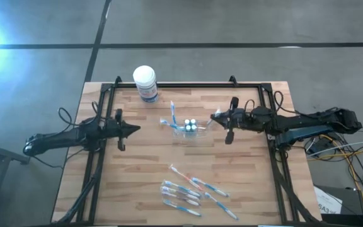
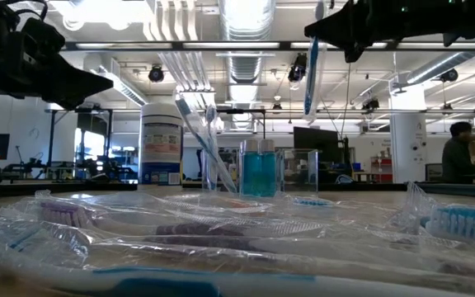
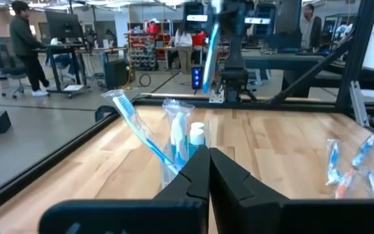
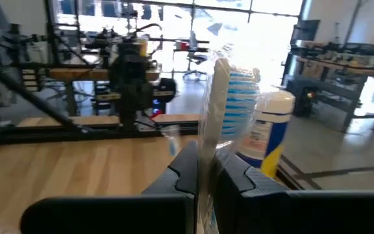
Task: Pick & Place toothbrushing station
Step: Put the blue toothbrush in the transparent organizer
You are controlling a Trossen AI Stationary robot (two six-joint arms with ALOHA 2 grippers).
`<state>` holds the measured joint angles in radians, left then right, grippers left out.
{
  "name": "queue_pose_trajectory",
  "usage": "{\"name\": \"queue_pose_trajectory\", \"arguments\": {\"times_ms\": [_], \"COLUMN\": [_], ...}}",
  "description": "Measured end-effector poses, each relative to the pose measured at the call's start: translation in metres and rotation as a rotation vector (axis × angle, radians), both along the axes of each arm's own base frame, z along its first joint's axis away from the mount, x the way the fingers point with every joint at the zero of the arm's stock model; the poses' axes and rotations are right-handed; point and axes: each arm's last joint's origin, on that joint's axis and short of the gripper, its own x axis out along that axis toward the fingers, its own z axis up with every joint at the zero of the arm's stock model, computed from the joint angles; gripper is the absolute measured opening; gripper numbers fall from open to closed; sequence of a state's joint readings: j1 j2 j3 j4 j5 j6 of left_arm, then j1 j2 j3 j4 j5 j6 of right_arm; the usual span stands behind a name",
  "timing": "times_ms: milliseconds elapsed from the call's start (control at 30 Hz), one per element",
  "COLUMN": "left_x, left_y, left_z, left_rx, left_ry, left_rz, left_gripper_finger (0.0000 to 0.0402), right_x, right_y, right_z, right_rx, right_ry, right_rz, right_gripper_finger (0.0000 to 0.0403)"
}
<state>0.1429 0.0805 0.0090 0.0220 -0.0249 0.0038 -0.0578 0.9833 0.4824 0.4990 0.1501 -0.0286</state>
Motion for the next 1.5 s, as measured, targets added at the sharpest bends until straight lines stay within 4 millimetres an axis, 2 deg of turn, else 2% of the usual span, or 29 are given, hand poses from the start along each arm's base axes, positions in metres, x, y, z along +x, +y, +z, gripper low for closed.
{"name": "queue_pose_trajectory", "arguments": {"times_ms": [200,500,700,1200,1367,1500], "left_x": [0.000,0.000,0.000,0.000,0.000,0.000], "left_y": [0.000,0.000,0.000,0.000,0.000,0.000], "left_z": [0.000,0.000,0.000,-0.001,-0.001,-0.001], "left_rx": [0.013,-0.027,-0.058,-0.161,-0.192,-0.221], "left_ry": [0.002,-0.003,-0.008,-0.024,-0.029,-0.033], "left_rz": [0.001,0.003,0.005,0.011,0.012,0.014], "left_gripper_finger": [0.0008,0.0010,0.0009,0.0008,0.0011,0.0012], "right_x": [0.005,0.039,0.053,0.062,0.061,0.061], "right_y": [-0.011,-0.020,-0.024,-0.025,-0.025,-0.025], "right_z": [-0.002,-0.019,-0.038,-0.073,-0.076,-0.076], "right_rx": [0.021,0.027,0.102,0.190,0.194,0.210], "right_ry": [-0.019,0.046,0.111,0.255,0.276,0.275], "right_rz": [-0.048,-0.098,-0.159,-0.181,-0.185,-0.187], "right_gripper_finger": [0.0013,0.0013,0.0013,0.0013,0.0017,0.0042]}}
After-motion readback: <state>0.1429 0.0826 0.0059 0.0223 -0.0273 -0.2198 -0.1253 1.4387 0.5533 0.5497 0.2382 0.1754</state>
